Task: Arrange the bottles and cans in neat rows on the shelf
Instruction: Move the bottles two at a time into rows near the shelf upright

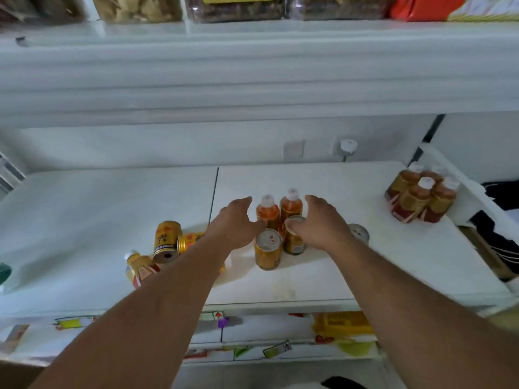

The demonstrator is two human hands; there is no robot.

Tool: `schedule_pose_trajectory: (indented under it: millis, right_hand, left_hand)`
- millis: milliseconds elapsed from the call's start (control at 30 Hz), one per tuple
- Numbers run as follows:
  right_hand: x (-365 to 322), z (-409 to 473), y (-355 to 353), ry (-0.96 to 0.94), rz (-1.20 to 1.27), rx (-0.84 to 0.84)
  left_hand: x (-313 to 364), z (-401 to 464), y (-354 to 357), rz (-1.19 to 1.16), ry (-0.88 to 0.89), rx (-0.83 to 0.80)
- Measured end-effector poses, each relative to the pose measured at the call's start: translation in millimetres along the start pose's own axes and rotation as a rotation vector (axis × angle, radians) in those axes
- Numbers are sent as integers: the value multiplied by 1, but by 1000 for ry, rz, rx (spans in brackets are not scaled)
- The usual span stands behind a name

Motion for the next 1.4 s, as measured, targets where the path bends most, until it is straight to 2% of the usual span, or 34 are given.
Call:
schedule_pose_trajectory:
  millis: [400,667,867,1133,1400]
  right_hand:
    - [1,57,22,36,47,-60]
    - [3,87,39,46,53,-112]
    - [3,75,25,36,138,-7]
    - [-12,60,-23,-73,366,210]
    - [-21,20,-60,-142,489,315]
  left_hand:
    - [-15,60,19,-111,11,-92]
    - [-17,73,33,-174,125,-155]
    - [-16,74,33,-199,180,-121]
    - [7,71,-5,-248,226,22]
    - [34,40,-32,-335,291,67]
Point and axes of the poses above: each hand's wrist, its own z-axis towards the middle knuckle, its own y-axis out of the palm, x = y × z, the point moved 3 cm from there along z, towards the middle knuckle, and after that the axes turned 7 degrees about -z, right-handed, at the moved point
